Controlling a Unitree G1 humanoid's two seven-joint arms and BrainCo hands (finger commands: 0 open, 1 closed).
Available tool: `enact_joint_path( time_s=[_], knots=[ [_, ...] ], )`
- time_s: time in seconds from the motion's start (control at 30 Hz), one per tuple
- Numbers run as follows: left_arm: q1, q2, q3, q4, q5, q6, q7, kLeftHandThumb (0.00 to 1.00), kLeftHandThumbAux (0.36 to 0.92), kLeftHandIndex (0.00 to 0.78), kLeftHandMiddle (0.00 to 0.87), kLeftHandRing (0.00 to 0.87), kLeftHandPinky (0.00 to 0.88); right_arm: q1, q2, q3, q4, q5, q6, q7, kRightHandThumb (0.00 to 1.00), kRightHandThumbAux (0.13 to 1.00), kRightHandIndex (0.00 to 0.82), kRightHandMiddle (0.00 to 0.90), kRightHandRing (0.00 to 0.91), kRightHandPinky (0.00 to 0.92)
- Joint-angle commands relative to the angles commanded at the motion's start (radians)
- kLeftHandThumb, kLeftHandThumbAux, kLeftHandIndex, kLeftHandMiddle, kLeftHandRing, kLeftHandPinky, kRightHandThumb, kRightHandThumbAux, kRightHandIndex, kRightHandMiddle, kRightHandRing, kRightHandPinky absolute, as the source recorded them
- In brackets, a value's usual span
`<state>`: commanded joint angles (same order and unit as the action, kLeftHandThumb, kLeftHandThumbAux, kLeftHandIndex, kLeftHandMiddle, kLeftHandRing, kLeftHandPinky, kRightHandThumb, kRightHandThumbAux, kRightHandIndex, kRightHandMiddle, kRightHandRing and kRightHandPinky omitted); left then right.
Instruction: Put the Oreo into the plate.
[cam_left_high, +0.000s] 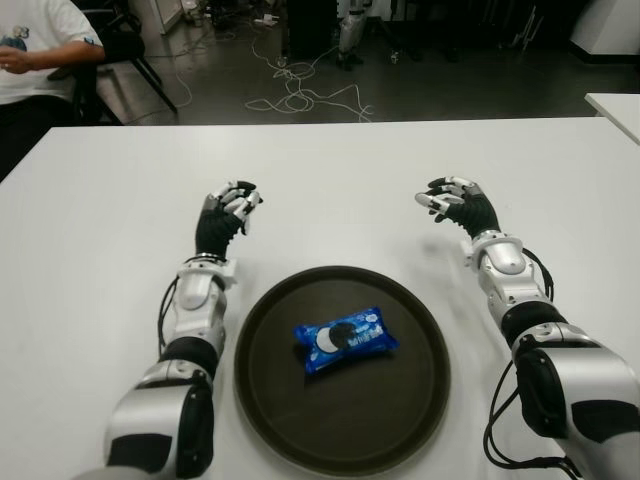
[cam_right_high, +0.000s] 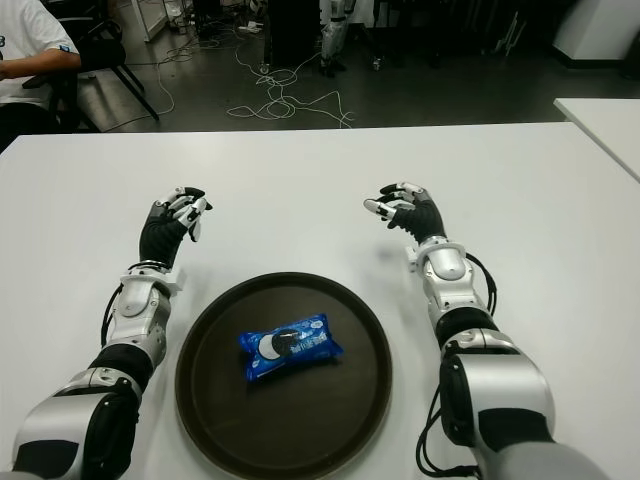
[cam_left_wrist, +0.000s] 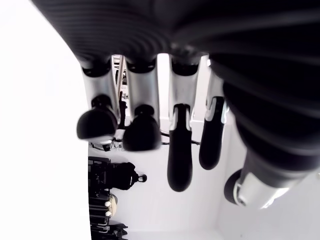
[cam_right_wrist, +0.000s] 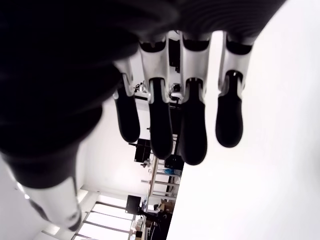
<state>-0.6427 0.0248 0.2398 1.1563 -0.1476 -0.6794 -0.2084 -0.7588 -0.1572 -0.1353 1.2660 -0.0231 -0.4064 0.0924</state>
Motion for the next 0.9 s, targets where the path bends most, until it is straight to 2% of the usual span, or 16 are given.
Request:
enact_joint_path(
  time_s=[0.9],
  knots=[
    [-0.015,0.001,0.013,0.034,0.017,-0.032,0.028,0.859,0.657,0.422,0.534,0.787,0.792,0.001,0.002,-0.010,0.009,0.002,-0.016,-0.002,0.081,0.719,0.408,0.517,0.555,0.589]
  ],
)
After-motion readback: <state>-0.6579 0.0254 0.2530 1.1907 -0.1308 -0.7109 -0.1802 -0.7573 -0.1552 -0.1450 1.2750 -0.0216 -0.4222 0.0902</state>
